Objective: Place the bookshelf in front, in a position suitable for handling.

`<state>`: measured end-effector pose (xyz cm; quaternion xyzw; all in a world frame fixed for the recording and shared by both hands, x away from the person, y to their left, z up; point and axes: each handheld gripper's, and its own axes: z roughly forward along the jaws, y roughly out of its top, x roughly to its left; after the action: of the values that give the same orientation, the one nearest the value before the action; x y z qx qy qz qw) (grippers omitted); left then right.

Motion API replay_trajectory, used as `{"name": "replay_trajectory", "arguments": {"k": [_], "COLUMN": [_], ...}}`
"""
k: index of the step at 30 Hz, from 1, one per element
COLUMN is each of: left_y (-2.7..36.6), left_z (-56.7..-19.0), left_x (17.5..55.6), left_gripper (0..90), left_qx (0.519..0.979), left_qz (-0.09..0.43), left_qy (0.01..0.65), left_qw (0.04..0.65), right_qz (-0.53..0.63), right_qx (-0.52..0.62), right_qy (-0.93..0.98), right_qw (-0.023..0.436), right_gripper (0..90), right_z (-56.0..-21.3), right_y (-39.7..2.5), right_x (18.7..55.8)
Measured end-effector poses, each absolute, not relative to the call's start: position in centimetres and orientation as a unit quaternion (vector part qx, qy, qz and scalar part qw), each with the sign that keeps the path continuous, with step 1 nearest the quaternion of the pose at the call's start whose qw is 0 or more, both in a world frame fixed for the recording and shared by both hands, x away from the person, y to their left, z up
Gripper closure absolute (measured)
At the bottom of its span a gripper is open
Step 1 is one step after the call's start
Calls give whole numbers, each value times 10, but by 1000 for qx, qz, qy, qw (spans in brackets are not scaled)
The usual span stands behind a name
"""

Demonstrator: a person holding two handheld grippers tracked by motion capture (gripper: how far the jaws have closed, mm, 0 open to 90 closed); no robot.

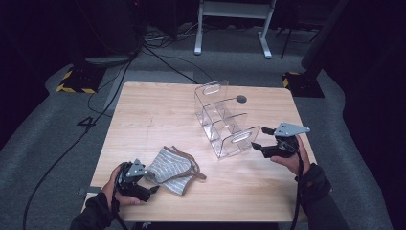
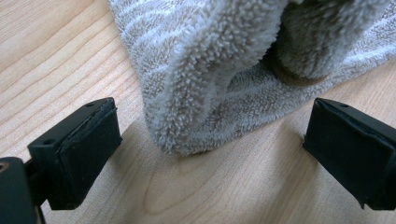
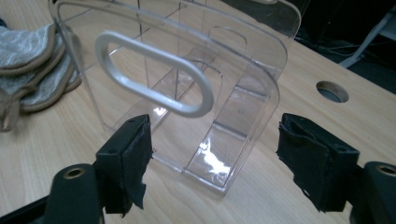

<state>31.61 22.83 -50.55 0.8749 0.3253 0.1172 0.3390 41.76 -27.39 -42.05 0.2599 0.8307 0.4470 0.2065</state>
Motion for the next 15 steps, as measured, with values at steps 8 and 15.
{"name": "replay_trajectory", "arguments": {"k": [8,15], "left_y": [228,228], "left_z": [-505,-505], "left_x": [316,316], "left_gripper": [35,34], "left_qx": [874,874], "left_qz": [118,118], "left_qy": [327,327], "left_qw": [339,339], "right_qz": [450,448], "right_qx": [259,258], "right_qy": [828,831], "right_qw": [212,205], "right_gripper": [264,263], "right_z": [-418,-422], "right_y": [-266,-257], "right_x": [425,434]}}
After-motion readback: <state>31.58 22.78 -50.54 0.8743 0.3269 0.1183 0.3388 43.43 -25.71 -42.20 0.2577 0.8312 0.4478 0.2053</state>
